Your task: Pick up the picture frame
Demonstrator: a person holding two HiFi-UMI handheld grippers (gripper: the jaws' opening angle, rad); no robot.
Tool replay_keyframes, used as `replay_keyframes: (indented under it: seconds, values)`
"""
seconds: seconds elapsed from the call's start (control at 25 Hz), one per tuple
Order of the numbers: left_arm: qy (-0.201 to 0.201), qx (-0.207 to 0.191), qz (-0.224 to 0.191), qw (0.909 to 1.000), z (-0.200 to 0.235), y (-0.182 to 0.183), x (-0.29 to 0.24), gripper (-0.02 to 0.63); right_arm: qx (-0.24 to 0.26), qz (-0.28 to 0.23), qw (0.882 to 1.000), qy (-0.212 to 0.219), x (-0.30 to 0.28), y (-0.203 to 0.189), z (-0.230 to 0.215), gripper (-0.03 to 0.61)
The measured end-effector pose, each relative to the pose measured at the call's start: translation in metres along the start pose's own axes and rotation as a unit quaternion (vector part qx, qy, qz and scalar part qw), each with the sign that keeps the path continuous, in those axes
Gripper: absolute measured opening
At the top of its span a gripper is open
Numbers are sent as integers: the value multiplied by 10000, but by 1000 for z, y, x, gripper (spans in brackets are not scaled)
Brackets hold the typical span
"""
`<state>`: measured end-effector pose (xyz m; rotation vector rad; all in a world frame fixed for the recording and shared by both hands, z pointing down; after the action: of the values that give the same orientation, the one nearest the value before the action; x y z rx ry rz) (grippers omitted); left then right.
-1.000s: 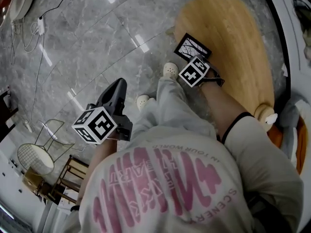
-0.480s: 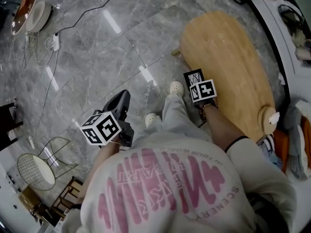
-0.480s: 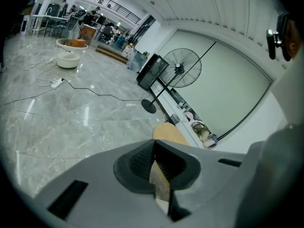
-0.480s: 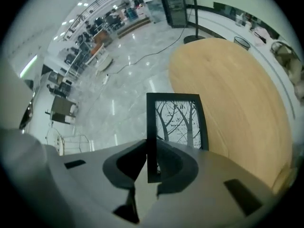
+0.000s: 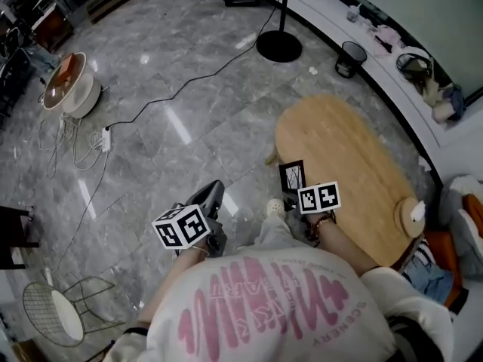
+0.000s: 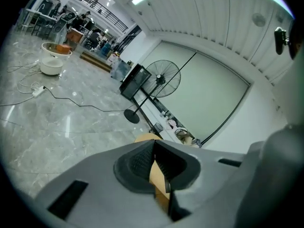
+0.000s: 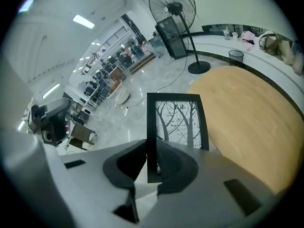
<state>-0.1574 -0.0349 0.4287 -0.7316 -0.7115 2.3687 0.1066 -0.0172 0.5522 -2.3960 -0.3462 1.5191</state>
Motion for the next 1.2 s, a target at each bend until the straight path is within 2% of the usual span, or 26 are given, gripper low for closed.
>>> replay_keyframes:
  seconds: [0.2,0.36,0.68,0.96,1.2]
  values:
    - [-283,-367,-165,9988,-25,18,13,3,41,-885,9956,297,45,29,38,69]
    - [-521,-685,-437,9953,-43,41,22,3,231,-1778,9830,405,90,65,63,67]
    - [-911,-1292,-1008,9823,-75,81,57,3,592,-3234,9420,681,178,101,118,67]
    - [-1243,-1667,-1301,9694,-101,105,76,3,911,-4123,9038,692,237,112,161,69]
    - [-1374,-1983,-1413,9601,-113,114,86,3,1062,-4699,8744,578,268,109,188,69]
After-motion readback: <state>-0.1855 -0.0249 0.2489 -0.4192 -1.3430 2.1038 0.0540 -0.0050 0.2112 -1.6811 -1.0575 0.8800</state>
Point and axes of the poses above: the fingertips, and each gripper's own axes: x backward along the fingers, z to its left, y out of its top, the point moved 6 cm from there along x, backward along the fingers, and after that the axes turned 7 degrees about -y, right-handed, at the moved point
